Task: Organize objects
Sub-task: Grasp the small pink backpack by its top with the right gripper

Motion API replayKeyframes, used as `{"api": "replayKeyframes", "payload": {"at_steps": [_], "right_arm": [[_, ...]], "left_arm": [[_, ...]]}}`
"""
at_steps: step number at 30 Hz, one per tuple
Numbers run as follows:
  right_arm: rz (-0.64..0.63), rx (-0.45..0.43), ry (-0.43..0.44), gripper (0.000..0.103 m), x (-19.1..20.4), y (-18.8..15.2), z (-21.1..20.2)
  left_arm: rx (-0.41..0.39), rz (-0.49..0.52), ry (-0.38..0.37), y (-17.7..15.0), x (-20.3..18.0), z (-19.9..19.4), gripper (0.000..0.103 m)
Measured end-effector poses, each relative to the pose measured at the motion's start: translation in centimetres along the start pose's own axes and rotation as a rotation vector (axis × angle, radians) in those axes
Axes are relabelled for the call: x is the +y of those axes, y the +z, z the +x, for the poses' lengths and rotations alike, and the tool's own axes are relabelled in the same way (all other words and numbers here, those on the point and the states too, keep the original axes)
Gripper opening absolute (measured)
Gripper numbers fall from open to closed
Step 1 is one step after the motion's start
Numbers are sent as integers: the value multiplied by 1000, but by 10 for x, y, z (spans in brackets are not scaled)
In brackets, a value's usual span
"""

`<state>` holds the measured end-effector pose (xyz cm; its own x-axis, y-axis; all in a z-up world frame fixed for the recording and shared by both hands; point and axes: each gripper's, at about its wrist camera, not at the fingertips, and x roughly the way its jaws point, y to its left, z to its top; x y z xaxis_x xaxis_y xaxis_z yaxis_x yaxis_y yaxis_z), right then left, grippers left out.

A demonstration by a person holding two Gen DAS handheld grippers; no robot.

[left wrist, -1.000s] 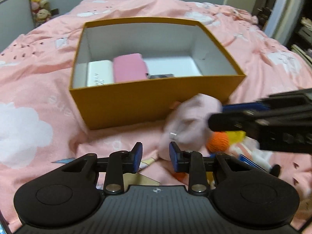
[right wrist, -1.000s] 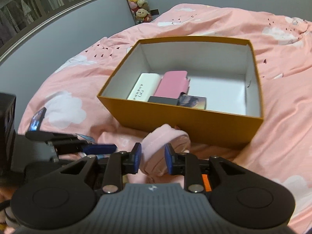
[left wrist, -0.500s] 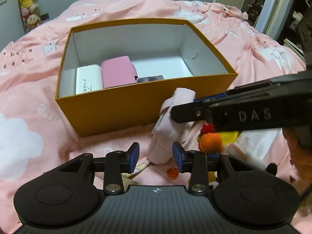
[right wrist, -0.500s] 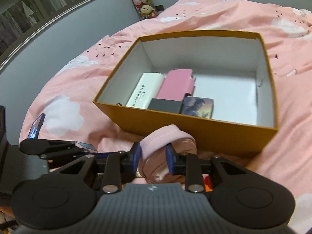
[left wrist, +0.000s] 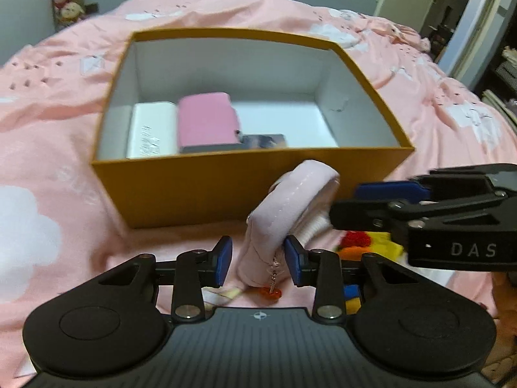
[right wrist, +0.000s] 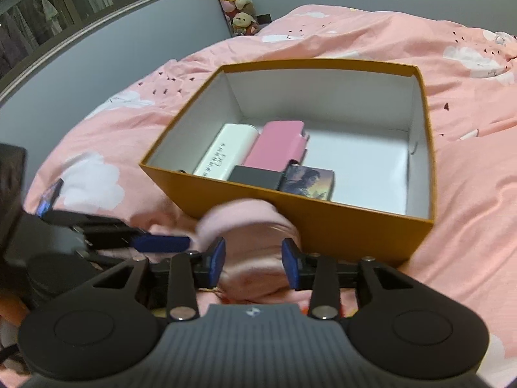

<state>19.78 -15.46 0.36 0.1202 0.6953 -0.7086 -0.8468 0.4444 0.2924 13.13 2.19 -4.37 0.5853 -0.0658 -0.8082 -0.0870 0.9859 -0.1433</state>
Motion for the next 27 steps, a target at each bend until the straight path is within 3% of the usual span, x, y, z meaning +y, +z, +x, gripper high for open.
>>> {"api": "replayKeyframes", "payload": {"at_steps": [3,7,14,17,20,24,27], "right_arm": [[-17,29,-17,49,-9,-3,8],[-67,66,12,62,-10,-7,25],[-135,53,70,63,-6,-6,50],[-129,56,99,52,-5,-7,57],[-121,46,92,37,-5,-9,59],[-114,37,86,25,-5,-12,54],[-120,31,69,21,-4,-12,49]], "left_arm": [[-7,-14,36,1,7,-1,41],[-6,-37,31,4,14,0,41],[15,-3,15,5,20,-5,41],[49,13,8,3,25,-10,41],[109,65,-4,-2,26,-14,56],[192,187,-12,-13,22,-12,74],[288,274,-11,-22,20,-4,77]]}}
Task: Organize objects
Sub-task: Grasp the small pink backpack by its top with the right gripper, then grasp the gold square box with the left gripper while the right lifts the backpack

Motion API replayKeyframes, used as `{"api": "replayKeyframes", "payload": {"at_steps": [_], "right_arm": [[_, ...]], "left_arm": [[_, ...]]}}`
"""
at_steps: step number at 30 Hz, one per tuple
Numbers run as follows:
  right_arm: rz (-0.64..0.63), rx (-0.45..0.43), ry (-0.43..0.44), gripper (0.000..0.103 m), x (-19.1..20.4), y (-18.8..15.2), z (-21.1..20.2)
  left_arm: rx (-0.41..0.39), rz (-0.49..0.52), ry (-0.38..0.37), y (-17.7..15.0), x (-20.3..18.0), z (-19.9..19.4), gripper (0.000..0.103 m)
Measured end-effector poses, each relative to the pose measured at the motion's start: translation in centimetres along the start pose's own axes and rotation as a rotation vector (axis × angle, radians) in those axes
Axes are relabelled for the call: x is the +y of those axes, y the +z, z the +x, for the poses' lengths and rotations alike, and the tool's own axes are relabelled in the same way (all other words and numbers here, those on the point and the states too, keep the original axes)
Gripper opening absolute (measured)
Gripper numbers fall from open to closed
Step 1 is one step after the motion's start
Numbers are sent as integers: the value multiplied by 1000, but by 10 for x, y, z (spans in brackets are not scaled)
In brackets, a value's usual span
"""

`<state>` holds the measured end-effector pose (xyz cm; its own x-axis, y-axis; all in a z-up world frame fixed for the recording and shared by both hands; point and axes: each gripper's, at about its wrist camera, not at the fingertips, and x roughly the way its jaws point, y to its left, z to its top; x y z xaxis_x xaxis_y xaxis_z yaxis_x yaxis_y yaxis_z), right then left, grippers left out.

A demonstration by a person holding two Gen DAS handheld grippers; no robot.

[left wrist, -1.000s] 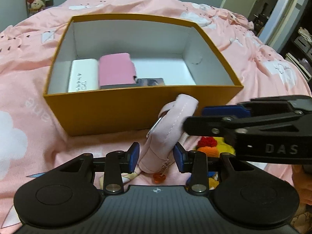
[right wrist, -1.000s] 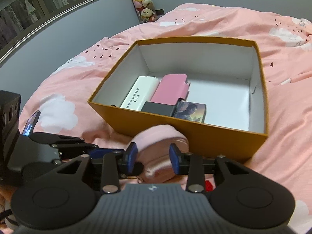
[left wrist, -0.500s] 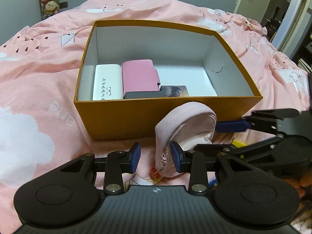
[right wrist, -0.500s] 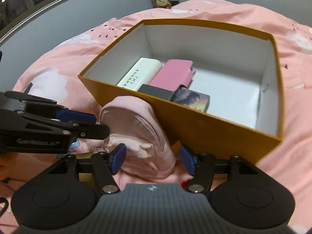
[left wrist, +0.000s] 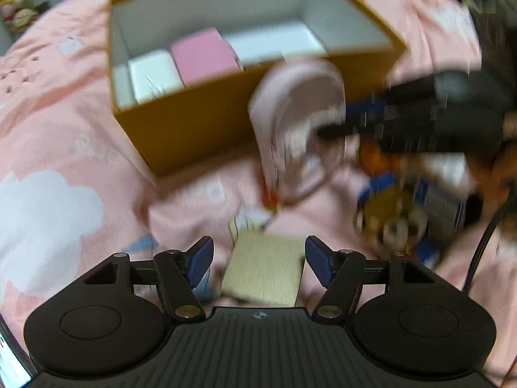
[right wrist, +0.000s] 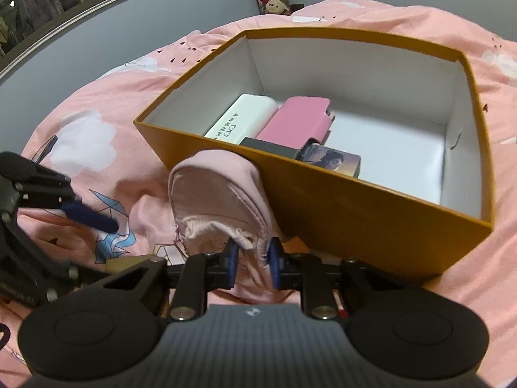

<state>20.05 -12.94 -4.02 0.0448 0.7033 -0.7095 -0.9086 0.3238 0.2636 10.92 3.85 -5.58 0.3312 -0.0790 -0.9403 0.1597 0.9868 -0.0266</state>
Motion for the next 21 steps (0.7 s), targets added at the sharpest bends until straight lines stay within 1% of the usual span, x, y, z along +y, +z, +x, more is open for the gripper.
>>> {"api": "replayKeyframes", "payload": {"at_steps": [1,2,3,6,9,13,15,16,21], "right_arm": [[1,-2,3,21,0,0,-2],[5,-3,5,21,0,-1,-4],[9,-4,7,21,0,-1,-5],[13,-7,10,21,1,-2,-6],[4,-6,9,21,3,-3,-6],[8,-5,6,21,3,-4,-5],[12,-7,4,21,3,-4,-5],[12,-9,2,20,3,-5,-6],[9,-27,-13,20,5,-5,-14]], "left_arm": [[19,38,10,-3,-3,2,78],[35,72,19,-6,-5,4,82],[52,102,20,-9,-6,7,82],[114,132,-9,-16,-4,19,82],[120,120,-35,-17,0,25,82],[128,86,-44,-17,3,35,82],[120,91,-43,-18,1,38,74],[115,92,-47,-20,0,37,72],[83,81,-23,-24,-5,27,70]]}}
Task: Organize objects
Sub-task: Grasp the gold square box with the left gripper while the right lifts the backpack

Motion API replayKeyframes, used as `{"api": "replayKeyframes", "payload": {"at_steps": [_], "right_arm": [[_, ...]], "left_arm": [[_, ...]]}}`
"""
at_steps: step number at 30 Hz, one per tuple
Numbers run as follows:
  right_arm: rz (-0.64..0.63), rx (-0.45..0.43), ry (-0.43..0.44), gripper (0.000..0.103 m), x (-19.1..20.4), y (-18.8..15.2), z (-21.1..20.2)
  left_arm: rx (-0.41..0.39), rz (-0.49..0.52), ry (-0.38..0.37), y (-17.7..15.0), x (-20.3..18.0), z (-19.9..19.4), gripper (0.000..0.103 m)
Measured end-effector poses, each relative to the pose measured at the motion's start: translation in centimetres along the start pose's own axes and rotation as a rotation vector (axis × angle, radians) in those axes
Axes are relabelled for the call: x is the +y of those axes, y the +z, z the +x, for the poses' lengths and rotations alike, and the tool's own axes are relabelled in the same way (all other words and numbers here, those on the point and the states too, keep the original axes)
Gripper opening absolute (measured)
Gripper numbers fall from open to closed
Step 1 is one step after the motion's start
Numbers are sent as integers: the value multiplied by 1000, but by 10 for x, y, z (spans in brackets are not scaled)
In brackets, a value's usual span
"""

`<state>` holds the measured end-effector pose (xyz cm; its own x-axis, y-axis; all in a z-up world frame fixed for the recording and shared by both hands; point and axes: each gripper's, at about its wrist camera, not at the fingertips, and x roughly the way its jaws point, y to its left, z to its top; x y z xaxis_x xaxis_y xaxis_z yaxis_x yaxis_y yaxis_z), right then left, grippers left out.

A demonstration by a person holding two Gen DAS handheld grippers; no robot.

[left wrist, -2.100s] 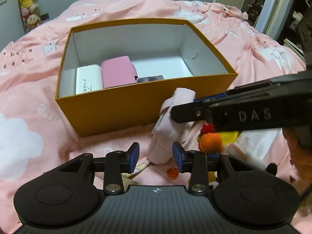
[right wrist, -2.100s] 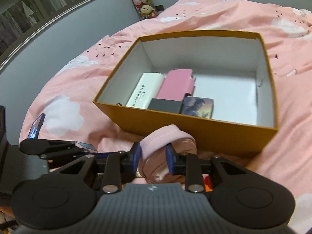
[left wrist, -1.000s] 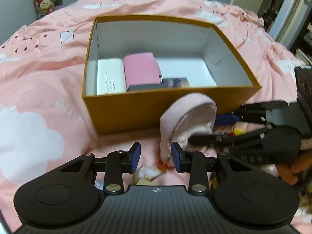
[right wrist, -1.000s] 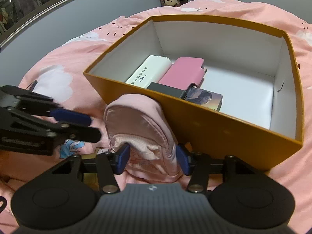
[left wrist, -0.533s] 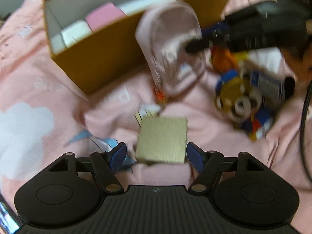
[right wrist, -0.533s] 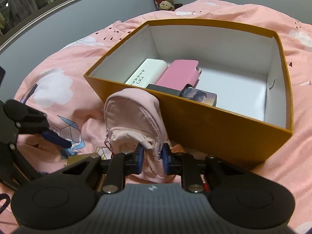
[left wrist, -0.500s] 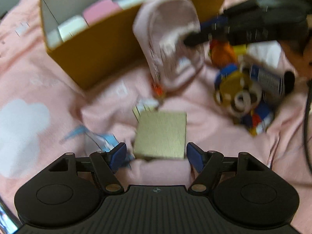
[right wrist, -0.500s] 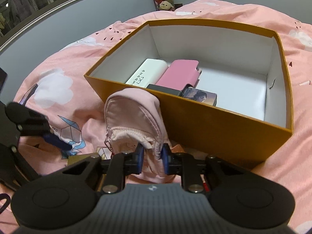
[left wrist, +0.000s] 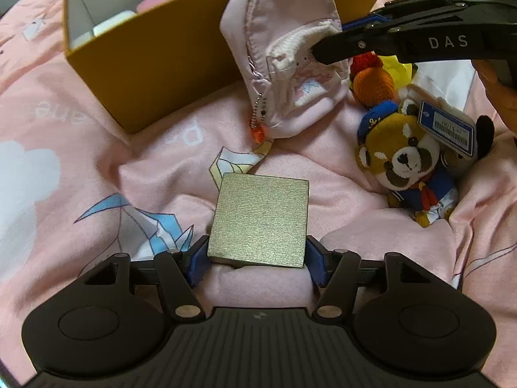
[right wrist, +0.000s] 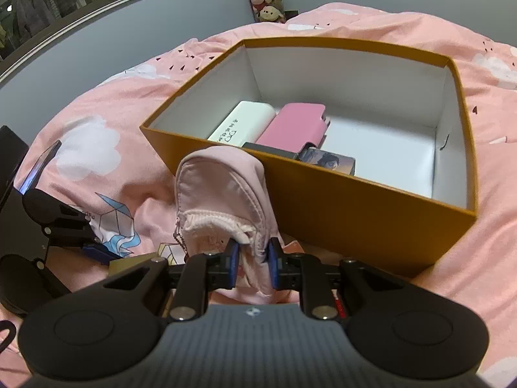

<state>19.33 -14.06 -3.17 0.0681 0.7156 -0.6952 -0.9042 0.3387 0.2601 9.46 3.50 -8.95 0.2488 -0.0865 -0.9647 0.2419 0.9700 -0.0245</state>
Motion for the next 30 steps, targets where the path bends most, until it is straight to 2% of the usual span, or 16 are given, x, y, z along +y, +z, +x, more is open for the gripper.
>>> {"api": "replayKeyframes", "payload": {"at_steps": [3,7,9,16,18,20,22,24,30], "right_arm": [[0,-11,-6,20,1,0,-5],[-6,-20,-13,20,4,1,-8],[-7,-19,-21,20,5,1,-9],[12,-28,-32,19,7,-2,-16],[13,-27,-30,19,7,-3,-16],[13,-27,-31,19,8,-3,-15],[13,-25,-33,19,8,-4,-14],[15,-24,-37,19,8,-4,-14],[26,-43,-47,19,7,-4,-23]], "left_arm": [[-38,-28,8,-1,0,-10,70],[-92,-215,-26,6,18,-13,69],[-99,-272,-33,9,24,-9,70],[1,-190,9,8,7,11,76],[16,-167,17,7,2,14,82],[27,-157,37,6,-3,17,82],[18,-170,53,5,-3,18,79],[-2,-199,54,3,-2,15,72],[-107,-284,64,-4,0,-12,70]]}}
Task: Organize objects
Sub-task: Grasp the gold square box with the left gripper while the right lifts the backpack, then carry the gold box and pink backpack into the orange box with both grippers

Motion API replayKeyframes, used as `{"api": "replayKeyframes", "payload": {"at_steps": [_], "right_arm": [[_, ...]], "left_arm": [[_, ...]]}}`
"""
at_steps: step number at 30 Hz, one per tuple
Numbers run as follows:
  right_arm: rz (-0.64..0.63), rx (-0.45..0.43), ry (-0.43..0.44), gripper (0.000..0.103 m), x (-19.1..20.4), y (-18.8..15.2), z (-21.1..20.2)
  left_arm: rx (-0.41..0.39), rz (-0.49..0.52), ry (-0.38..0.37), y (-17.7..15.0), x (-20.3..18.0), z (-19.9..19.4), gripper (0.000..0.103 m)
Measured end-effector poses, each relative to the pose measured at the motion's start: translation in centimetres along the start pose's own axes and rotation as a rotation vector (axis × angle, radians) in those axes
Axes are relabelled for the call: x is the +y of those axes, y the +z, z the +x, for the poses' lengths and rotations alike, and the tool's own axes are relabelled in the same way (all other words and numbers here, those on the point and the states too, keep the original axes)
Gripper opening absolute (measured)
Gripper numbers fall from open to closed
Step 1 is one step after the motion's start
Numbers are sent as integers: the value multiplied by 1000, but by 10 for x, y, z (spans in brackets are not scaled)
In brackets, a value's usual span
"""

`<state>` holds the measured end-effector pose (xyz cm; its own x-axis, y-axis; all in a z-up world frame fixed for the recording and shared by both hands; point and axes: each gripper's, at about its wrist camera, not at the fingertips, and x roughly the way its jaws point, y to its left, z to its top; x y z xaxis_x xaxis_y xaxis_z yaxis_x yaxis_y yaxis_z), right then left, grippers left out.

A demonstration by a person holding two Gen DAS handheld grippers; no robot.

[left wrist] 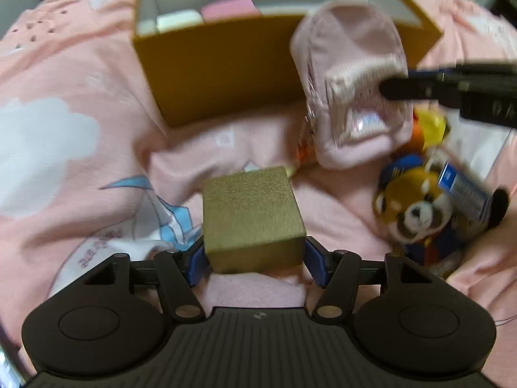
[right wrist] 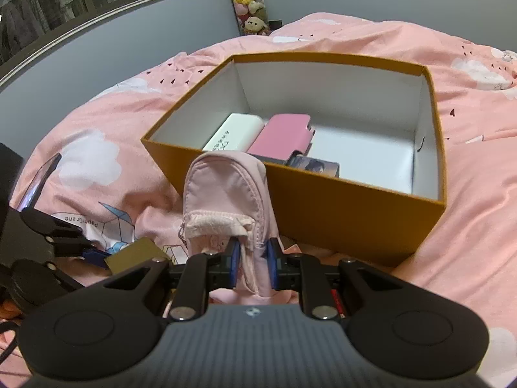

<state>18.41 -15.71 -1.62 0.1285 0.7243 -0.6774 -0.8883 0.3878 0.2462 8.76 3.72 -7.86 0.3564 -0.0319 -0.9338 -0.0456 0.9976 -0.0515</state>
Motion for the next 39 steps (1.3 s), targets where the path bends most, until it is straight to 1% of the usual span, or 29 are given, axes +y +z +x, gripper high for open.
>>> {"api": "replayKeyframes", "payload": {"at_steps": [2,5,9,11,13,15,18,21,25,27,30,33,36,39], "right_arm": [[2,-10,2,19,0,2,-4],[7,-23,15,19,1,5,-9],[7,-33,12,18,2,11,-14],[25,-32,24,18,-1,15,-18],[52,-31,42,18,-5,20,-25],[84,-28,58,18,-10,27,-30],[143,-35,97,18,-21,42,-41],[195,-50,121,18,-33,62,-49],[233,-66,93,18,-48,91,-49],[248,-66,77,18,-54,102,-45],[280,-52,66,17,-66,116,-30],[297,-30,37,17,-78,128,-9],[310,-3,27,17,-88,135,10],[318,19,28,17,-95,138,25]], "left_arm": [[-48,-34,-6,3,4,-13,69],[-107,-64,10,13,11,-28,68],[-113,-67,21,24,14,-23,67],[-126,-72,19,8,17,-33,67],[-151,-65,13,23,13,-41,67],[-192,-57,-7,28,11,-56,67],[-268,-40,-38,40,9,-82,67],[-346,-12,-50,58,8,-103,67],[-422,-8,-57,93,11,-114,67],[-458,-1,-45,113,13,-112,67],[-470,-19,-47,145,18,-98,67],[-451,-27,-34,172,20,-74,67],[-421,-28,7,192,24,-44,67],[-386,-58,33,209,33,-17,67]]}}
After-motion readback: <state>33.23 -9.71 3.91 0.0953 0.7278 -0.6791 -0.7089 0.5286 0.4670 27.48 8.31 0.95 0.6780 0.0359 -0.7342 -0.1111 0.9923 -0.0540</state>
